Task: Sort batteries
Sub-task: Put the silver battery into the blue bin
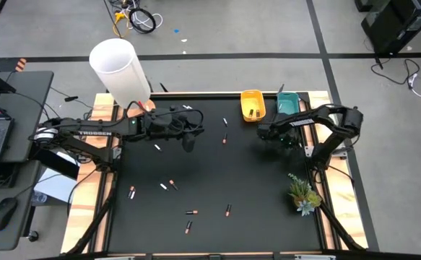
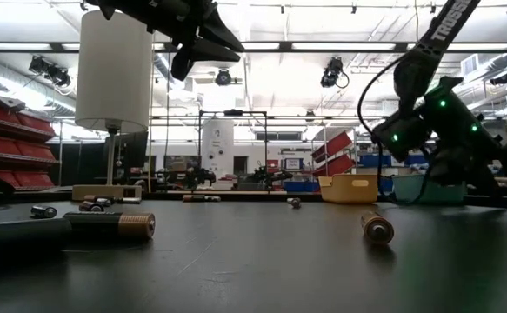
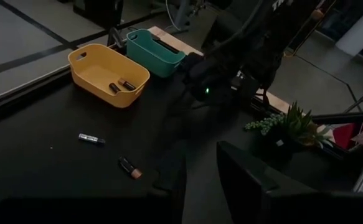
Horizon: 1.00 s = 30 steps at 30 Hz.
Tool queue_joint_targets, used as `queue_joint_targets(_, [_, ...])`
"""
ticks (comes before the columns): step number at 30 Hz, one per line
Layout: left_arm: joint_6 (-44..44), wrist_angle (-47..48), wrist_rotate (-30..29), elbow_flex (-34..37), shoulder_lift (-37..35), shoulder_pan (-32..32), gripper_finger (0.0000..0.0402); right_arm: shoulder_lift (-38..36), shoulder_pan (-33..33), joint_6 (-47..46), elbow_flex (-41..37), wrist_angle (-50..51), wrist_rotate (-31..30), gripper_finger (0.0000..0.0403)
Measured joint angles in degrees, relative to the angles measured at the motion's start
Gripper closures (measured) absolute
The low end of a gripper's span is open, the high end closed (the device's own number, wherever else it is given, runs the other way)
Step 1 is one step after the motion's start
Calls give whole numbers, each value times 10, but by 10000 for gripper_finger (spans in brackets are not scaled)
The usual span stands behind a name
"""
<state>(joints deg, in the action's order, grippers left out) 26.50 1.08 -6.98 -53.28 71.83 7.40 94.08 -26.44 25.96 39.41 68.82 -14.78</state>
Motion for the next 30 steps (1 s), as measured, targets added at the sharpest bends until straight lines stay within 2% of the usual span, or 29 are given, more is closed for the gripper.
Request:
queue_joint_targets(4, [0, 0, 0, 0, 0, 0, 298, 48, 7, -31, 0, 2, -7, 127])
queue_joint_targets(9, [8, 0, 5, 0, 0, 0, 298, 101, 15, -42, 1, 0, -17, 87])
queue_joint_targets(13, [11, 0, 5, 0, 0, 0, 298, 120, 18, -49, 1, -4, -20, 58])
queue_joint_targets(16, [11, 0, 5, 0, 0, 0, 298, 127, 18, -54, 1, -7, -20, 55])
queue_joint_targets(23, [12, 1, 6, 0, 0, 0, 298, 134, 16, -45, 1, -17, -23, 103])
queue_joint_targets(30, [11, 9, 7, 0, -14, 0, 298, 134, 15, -37, 0, -22, -34, 184])
